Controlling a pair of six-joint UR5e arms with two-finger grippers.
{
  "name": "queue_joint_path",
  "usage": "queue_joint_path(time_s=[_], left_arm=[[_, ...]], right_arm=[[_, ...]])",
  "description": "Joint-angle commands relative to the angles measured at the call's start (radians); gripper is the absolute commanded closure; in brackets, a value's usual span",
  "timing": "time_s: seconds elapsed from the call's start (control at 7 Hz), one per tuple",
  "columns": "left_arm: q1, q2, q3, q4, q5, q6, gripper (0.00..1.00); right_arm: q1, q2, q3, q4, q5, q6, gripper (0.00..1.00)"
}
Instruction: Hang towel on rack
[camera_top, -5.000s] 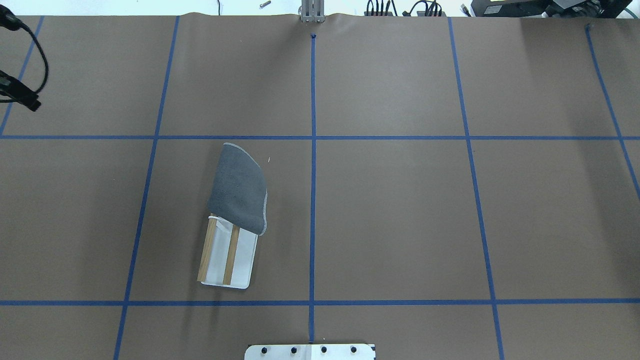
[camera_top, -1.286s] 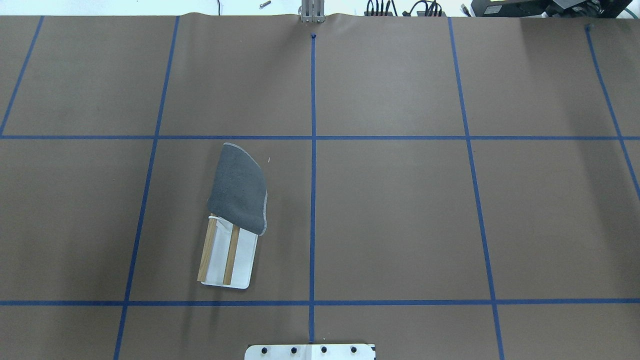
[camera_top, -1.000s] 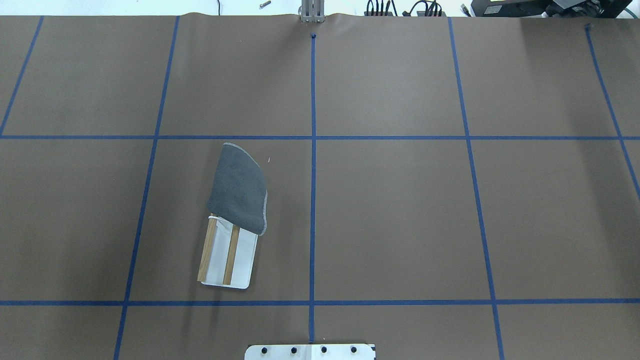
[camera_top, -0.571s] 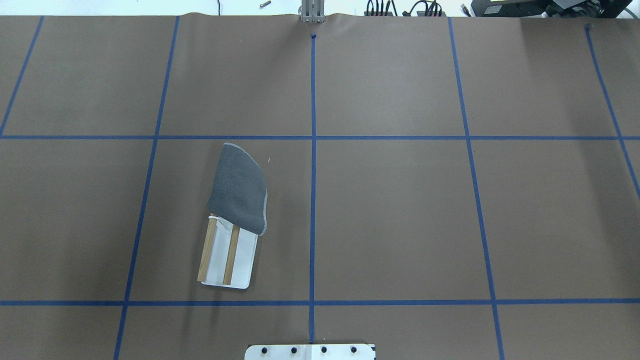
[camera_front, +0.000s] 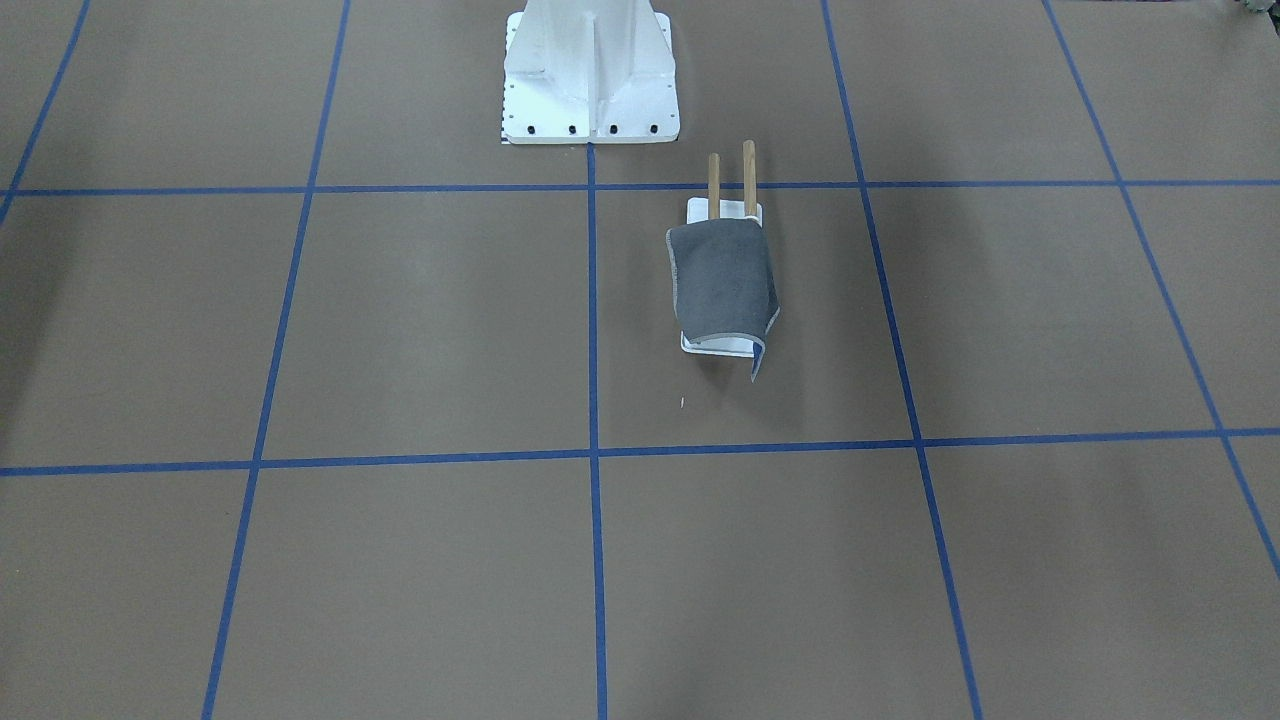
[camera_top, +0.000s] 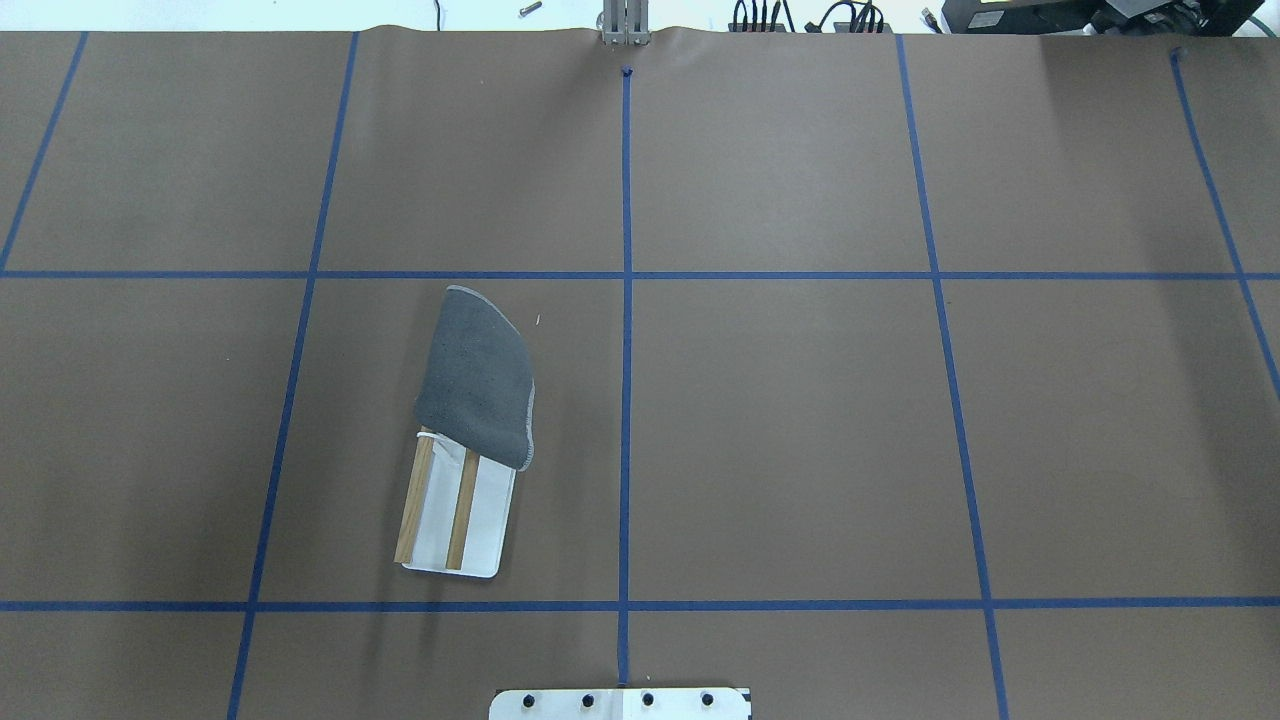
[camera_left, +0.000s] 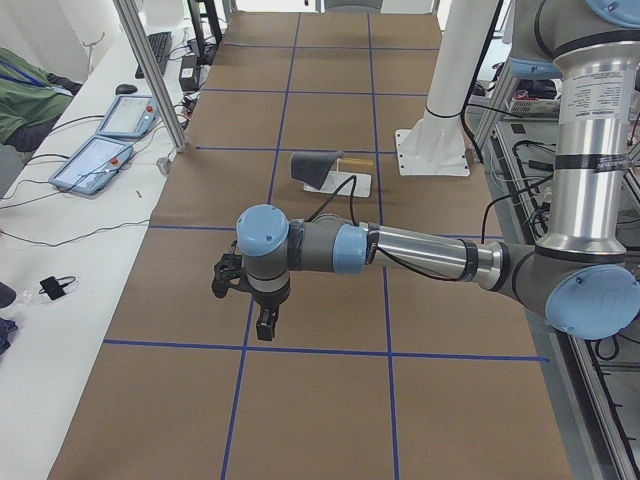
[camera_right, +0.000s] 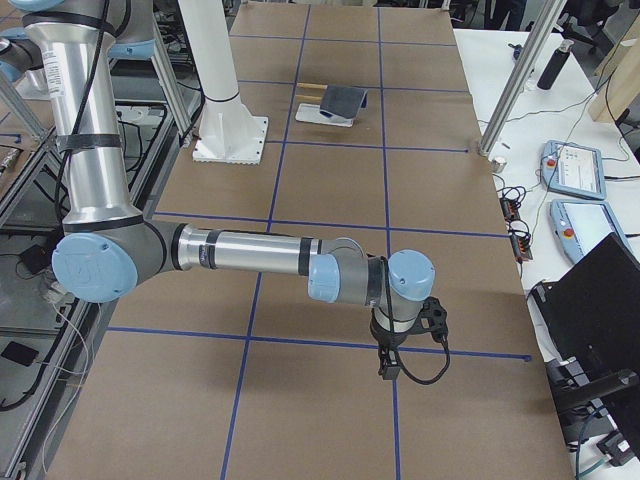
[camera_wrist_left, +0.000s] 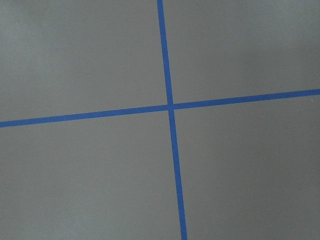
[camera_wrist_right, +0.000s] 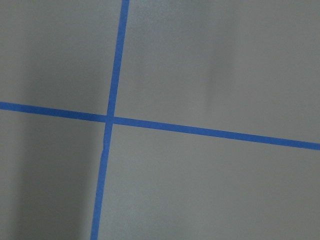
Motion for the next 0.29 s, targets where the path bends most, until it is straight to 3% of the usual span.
queue_joint_path(time_s=[0.0, 0.14], left_arm=[[0.000, 0.002, 0.001, 0.000, 0.000, 0.000, 0.01], [0.000, 0.002, 0.001, 0.000, 0.000, 0.000, 0.01]], right_arm=[[0.001, -0.002, 0.003, 0.000, -0.002, 0.001, 0.00], [-0.001, -0.004, 0.003, 0.000, 0.000, 0.002, 0.00]])
